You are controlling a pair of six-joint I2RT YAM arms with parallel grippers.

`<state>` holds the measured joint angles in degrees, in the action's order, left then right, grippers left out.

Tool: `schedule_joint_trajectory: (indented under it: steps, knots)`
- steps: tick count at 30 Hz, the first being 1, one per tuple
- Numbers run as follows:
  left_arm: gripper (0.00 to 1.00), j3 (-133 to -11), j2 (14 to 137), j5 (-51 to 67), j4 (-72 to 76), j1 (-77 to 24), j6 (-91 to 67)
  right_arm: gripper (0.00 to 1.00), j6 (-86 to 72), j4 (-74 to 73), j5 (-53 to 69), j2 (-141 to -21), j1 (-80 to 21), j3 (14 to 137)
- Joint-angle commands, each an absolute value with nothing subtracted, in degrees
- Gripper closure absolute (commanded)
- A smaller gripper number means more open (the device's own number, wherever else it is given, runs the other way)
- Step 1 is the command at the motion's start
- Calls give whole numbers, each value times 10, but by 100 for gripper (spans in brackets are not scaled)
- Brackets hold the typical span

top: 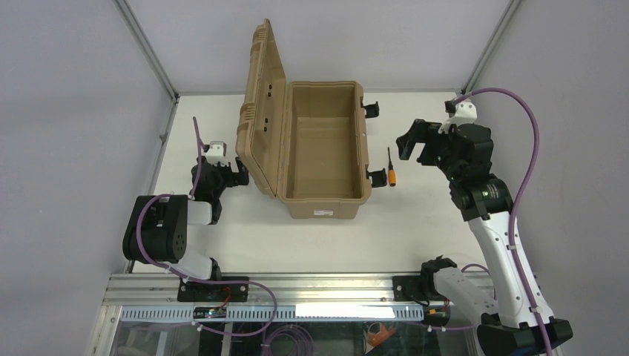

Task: Put the screwdriver in the bin
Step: Pick up the screwdriver from the center of the board.

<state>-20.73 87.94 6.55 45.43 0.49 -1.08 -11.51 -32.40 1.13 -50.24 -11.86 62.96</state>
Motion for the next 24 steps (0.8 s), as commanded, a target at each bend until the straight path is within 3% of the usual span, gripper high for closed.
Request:
schedule_joint_trajectory:
  steps: [1,12,24]
  knots:
    - [1,-207,863,78,485,9,-18,1,-107,-289,8,-483,-116,624]
    - [1,-207,863,79,485,9,-18,1,-95,-326,21,-507,-116,659]
    - [1,-207,863,79,485,9,-18,1,-83,-474,4,-641,-116,810]
